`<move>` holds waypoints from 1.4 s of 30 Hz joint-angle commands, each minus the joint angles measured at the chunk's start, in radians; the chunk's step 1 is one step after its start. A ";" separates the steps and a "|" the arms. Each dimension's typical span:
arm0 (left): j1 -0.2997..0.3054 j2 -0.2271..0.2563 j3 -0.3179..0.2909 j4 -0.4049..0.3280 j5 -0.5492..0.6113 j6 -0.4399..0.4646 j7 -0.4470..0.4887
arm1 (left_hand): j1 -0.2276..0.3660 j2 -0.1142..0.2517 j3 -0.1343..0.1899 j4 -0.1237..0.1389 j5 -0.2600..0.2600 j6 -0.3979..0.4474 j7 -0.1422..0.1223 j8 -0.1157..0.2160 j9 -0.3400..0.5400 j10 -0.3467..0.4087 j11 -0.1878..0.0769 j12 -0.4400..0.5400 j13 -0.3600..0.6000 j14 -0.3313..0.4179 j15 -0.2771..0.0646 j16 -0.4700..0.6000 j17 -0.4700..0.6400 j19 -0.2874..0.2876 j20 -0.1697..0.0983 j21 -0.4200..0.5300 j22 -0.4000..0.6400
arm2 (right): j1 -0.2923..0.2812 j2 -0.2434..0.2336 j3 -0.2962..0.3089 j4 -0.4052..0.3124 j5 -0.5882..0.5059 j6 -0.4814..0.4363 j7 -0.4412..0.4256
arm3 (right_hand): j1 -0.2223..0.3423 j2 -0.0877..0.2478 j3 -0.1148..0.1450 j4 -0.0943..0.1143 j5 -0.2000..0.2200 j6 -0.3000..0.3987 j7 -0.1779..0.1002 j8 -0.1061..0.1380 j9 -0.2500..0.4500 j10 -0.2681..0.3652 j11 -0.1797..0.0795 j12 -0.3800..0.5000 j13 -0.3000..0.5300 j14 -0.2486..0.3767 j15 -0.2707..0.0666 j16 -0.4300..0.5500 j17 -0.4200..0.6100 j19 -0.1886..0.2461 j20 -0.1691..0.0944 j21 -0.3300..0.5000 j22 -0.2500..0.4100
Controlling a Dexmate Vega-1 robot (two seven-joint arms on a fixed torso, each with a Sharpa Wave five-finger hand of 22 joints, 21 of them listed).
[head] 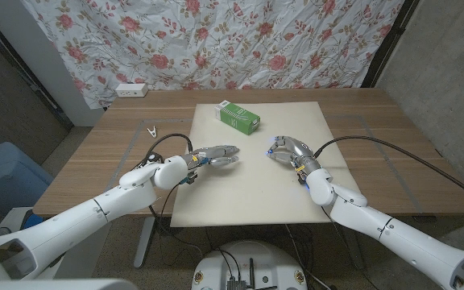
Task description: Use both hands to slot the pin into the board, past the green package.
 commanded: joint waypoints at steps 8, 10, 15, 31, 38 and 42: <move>-0.014 -0.008 0.011 0.010 -0.004 -0.004 -0.012 | 0.010 0.116 0.010 0.002 0.003 0.014 -0.001 0.004 0.005 0.015 -0.002 0.008 0.003 0.006 -0.020 0.006 0.003 0.006 -0.083 0.007 0.005 | 0.000 -0.005 0.002 -0.002 0.013 -0.004 0.001 | 0.004 0.007 -0.005 0.001 0.006 0.015 -0.003 0.003 0.002 0.004 -0.002 -0.002 0.001 -0.001 -0.011 0.008 0.005 0.002 0.001 0.004 0.005; -0.014 -0.009 0.012 0.010 -0.005 -0.004 -0.013 | 0.010 0.116 0.010 0.002 0.003 0.014 -0.001 0.004 0.005 0.015 -0.002 0.008 0.003 0.007 -0.019 0.006 0.003 0.006 -0.083 0.007 0.005 | 0.002 -0.005 0.000 -0.003 0.011 0.005 0.000 | 0.004 0.007 -0.005 0.001 0.006 0.015 -0.003 0.002 0.002 0.003 -0.002 -0.002 0.001 -0.001 -0.011 0.008 0.005 0.002 0.001 0.004 0.005; -0.014 -0.011 0.014 0.010 -0.004 -0.003 -0.011 | 0.010 0.116 0.011 0.002 0.003 0.015 0.000 0.004 0.005 0.016 0.000 0.008 0.003 0.006 -0.019 0.005 0.003 0.006 -0.083 0.007 0.005 | 0.004 -0.005 0.001 -0.006 0.012 0.013 0.001 | 0.003 0.006 -0.007 0.001 0.006 -0.002 -0.002 -0.007 0.001 0.000 -0.001 -0.004 0.001 -0.001 -0.010 0.008 0.006 0.002 0.002 0.004 0.005; -0.007 -0.009 0.014 0.003 -0.004 0.001 -0.006 | 0.011 0.116 0.015 0.001 0.003 0.020 0.002 0.004 0.005 0.019 0.002 0.008 0.003 0.009 -0.018 0.005 0.003 0.008 -0.082 0.007 0.005 | -0.004 -0.013 0.006 -0.018 0.008 0.031 -0.001 | 0.012 -0.012 -0.015 -0.006 0.005 -0.053 -0.004 -0.031 0.001 -0.009 0.009 -0.007 0.001 -0.005 0.001 0.005 0.005 0.004 0.006 0.005 0.005; 0.001 -0.004 0.012 -0.007 -0.006 0.004 -0.005 | 0.011 0.116 0.017 0.001 0.002 0.022 0.002 0.004 0.005 0.020 0.001 0.007 0.004 0.009 -0.018 0.005 0.003 0.009 -0.080 0.007 0.005 | -0.010 -0.020 0.009 -0.029 0.006 0.032 0.004 | 0.019 -0.021 -0.019 -0.009 0.004 -0.069 -0.004 -0.037 0.002 -0.019 0.010 -0.010 0.001 -0.009 0.001 0.002 0.003 0.001 0.008 0.004 0.005; 0.004 -0.002 0.011 -0.010 -0.006 0.005 -0.005 | 0.011 0.116 0.018 0.001 0.002 0.022 0.002 0.004 0.006 0.019 0.001 0.007 0.004 0.009 -0.018 0.005 0.003 0.009 -0.079 0.007 0.005 | -0.015 -0.023 0.012 -0.037 0.005 0.030 0.007 | 0.023 -0.026 -0.021 -0.009 0.003 -0.078 -0.004 -0.041 0.002 -0.022 0.013 -0.011 0.001 -0.011 0.004 0.000 0.002 -0.003 0.010 0.002 0.005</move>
